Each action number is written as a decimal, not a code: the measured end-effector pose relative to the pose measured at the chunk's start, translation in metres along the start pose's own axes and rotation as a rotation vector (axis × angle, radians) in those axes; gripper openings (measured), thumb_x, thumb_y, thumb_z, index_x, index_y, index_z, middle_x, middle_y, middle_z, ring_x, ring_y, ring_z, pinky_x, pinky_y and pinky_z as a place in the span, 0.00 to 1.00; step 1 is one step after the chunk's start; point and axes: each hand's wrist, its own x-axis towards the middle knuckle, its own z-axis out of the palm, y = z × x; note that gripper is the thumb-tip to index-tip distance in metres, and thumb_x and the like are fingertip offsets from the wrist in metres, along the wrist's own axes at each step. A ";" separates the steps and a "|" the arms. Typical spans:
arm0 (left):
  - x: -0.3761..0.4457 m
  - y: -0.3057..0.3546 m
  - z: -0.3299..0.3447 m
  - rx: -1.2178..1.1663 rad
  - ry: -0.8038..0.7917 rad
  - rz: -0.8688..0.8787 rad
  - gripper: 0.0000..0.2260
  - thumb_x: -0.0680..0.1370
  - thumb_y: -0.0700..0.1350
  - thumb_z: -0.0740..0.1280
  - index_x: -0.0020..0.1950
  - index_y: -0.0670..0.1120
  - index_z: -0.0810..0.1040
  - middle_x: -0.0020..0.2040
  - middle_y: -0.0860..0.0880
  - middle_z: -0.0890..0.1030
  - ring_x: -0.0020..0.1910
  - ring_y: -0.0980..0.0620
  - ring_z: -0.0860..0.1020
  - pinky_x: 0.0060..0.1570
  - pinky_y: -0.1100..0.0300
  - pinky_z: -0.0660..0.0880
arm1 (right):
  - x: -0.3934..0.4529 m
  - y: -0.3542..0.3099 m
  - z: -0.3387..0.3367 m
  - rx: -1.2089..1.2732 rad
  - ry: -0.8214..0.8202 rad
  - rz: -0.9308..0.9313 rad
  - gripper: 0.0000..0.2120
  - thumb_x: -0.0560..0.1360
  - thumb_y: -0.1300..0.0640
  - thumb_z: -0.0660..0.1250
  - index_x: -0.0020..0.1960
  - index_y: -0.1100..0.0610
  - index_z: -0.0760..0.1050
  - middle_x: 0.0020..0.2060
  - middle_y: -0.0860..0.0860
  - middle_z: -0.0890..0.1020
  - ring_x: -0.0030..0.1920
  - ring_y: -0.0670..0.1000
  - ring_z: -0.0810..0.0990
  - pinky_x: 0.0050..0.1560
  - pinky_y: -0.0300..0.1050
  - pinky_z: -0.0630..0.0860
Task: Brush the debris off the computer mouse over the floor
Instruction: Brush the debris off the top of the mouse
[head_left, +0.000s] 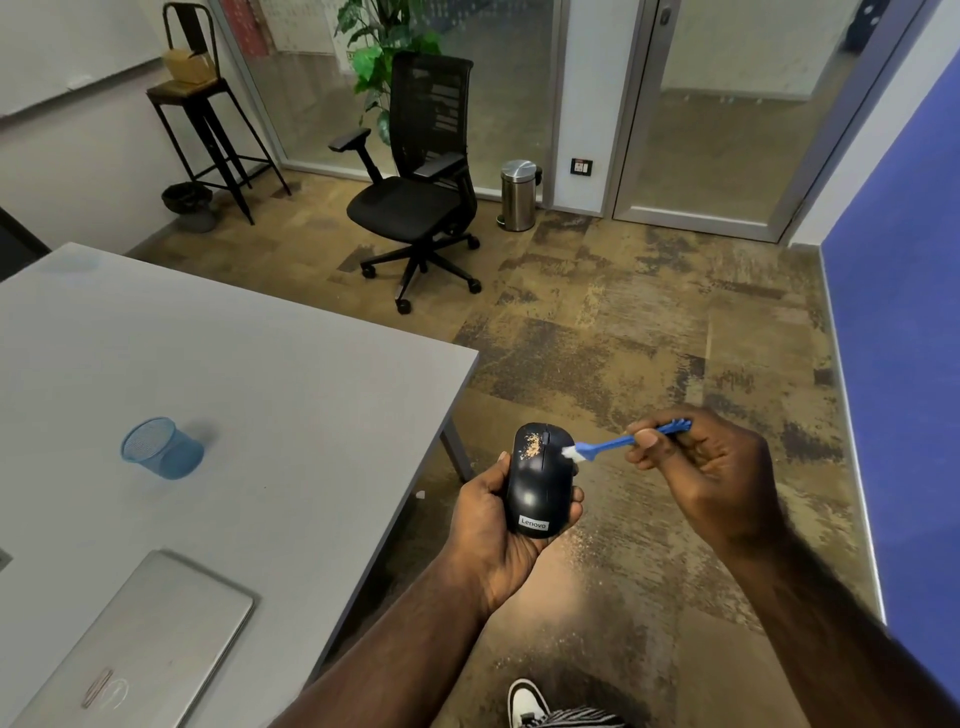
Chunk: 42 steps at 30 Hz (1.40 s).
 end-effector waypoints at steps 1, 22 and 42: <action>0.000 0.000 0.001 -0.007 0.001 0.003 0.26 0.83 0.52 0.53 0.67 0.32 0.73 0.51 0.33 0.80 0.42 0.39 0.80 0.38 0.51 0.81 | 0.000 -0.002 0.000 0.009 -0.031 -0.014 0.04 0.74 0.54 0.68 0.45 0.46 0.80 0.37 0.46 0.84 0.36 0.48 0.84 0.37 0.51 0.82; -0.002 -0.008 0.005 0.091 -0.010 0.003 0.25 0.83 0.52 0.54 0.66 0.33 0.74 0.50 0.35 0.80 0.40 0.40 0.81 0.38 0.52 0.81 | 0.019 -0.012 0.024 -0.286 -0.001 -0.071 0.04 0.75 0.65 0.70 0.46 0.58 0.83 0.38 0.48 0.83 0.37 0.49 0.84 0.37 0.52 0.81; -0.006 -0.011 0.005 0.098 -0.007 -0.004 0.24 0.83 0.52 0.53 0.65 0.33 0.74 0.50 0.34 0.81 0.40 0.39 0.80 0.38 0.52 0.81 | 0.022 -0.023 0.019 -0.165 -0.093 0.017 0.03 0.75 0.58 0.69 0.46 0.53 0.82 0.36 0.48 0.84 0.36 0.48 0.84 0.38 0.53 0.82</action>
